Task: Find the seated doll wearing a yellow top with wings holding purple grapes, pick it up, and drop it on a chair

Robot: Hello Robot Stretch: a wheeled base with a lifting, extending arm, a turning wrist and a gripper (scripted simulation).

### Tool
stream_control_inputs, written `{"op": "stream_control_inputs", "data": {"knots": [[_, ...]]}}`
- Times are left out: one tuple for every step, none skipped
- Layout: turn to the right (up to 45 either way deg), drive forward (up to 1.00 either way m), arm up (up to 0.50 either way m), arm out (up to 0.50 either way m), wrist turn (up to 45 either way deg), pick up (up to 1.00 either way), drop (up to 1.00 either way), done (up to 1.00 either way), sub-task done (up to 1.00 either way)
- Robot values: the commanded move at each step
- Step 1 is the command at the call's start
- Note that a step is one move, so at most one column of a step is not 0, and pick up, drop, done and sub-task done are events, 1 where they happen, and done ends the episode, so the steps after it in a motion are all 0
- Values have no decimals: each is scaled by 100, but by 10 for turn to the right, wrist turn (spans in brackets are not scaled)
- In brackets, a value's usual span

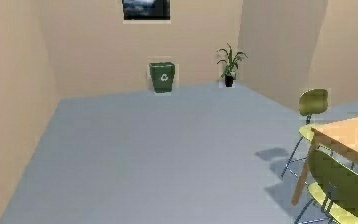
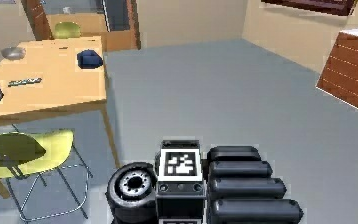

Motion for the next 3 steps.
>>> {"op": "stream_control_inputs", "data": {"knots": [[-90,0,0,0,0,0,0,0,0],[0,90,0,0,0,0,0,0,0],[450,0,0,0,0,0,0,0,0]]}}
